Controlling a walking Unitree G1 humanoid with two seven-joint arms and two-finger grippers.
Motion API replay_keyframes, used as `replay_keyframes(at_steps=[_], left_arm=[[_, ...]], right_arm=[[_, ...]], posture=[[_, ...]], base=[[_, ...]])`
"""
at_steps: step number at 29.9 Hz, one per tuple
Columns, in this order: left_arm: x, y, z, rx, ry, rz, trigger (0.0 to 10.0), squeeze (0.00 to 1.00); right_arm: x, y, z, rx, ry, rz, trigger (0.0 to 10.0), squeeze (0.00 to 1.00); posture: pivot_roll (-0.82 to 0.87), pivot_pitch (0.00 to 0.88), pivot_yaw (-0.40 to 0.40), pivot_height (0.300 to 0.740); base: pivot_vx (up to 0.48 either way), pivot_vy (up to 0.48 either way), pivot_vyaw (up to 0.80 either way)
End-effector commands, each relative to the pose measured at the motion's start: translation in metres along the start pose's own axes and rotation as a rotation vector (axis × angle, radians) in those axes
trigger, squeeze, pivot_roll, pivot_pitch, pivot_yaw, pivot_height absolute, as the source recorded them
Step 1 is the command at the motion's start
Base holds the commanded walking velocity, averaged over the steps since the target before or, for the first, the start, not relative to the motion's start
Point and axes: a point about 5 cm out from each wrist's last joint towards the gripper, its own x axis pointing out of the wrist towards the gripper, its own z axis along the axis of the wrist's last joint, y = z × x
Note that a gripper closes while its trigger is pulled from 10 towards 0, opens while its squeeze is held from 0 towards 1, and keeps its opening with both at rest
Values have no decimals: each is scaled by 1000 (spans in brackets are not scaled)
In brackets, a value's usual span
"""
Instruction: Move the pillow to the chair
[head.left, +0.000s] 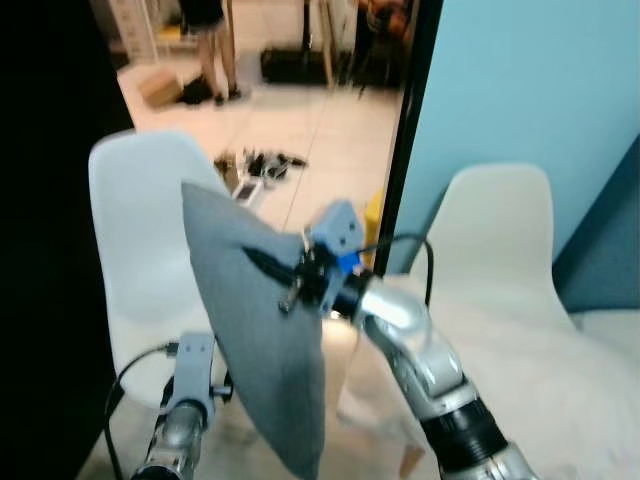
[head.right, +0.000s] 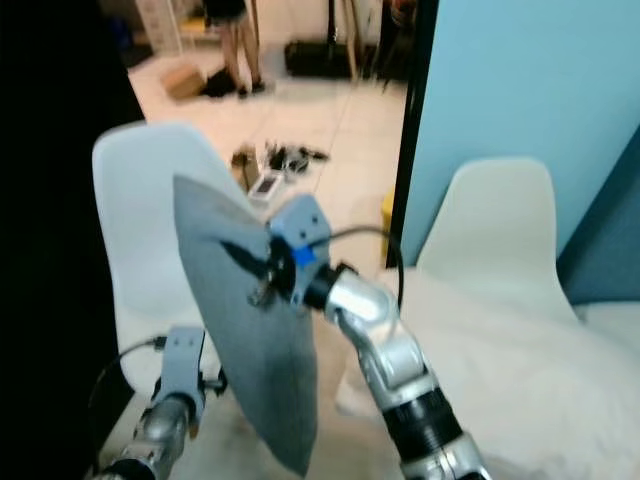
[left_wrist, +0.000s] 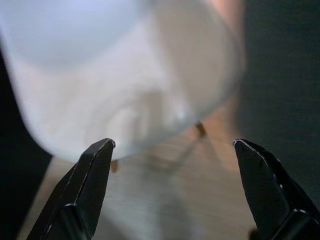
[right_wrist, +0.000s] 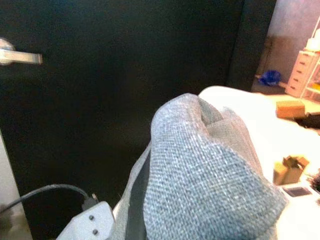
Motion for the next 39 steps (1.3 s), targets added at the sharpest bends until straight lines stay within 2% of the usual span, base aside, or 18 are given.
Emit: replay_keyframes(at_steps=[1, 10, 12, 16, 21, 28, 34, 37, 39], left_arm=[[-3, 12, -9, 8, 27, 36, 10000, 0], [-1, 11, -3, 11, 7, 35, 10000, 0], [0, 11, -1, 12, 3, 32, 10000, 0], [0, 11, 0, 15, -3, 25, 10000, 0], [1, 10, 1, 15, -6, 23, 10000, 0], [1, 9, 2, 13, -9, 19, 10000, 0], [1, 8, 3, 11, -13, 20, 10000, 0], [2, 11, 3, 40, -7, 58, 10000, 0], [2, 18, 4, 67, 6, 126, 10000, 0]], right_arm=[[12, 15, 23, -28, -119, 88, 10000, 0], [13, 15, 22, -22, -122, 77, 10000, 0], [15, 10, 18, -41, -91, 19, 10000, 0], [16, 7, 15, -44, -66, -17, 10000, 0], [16, 6, 14, -37, -51, -21, 10000, 0], [17, 7, 13, -31, -45, -15, 10000, 0], [18, 8, 13, -32, -52, -13, 10000, 0], [18, 12, 10, -15, -41, 20, 10000, 0], [17, 19, 5, 16, -10, 79, 10000, 0]], posture=[[-197, 88, 15, 740], [-194, 89, 21, 740], [-195, 89, 26, 740], [-195, 90, 29, 740], [-196, 90, 30, 740], [-194, 88, 28, 740], [-196, 90, 25, 740], [-196, 92, 21, 740], [-197, 91, 21, 740]], base=[[311, 0, 800], [316, 0, 800], [319, 0, 0], [322, 0, 0], [328, 0, 0], [334, 0, -798], [339, 0, 0], [114, 0, 0], [0, 0, 0]])
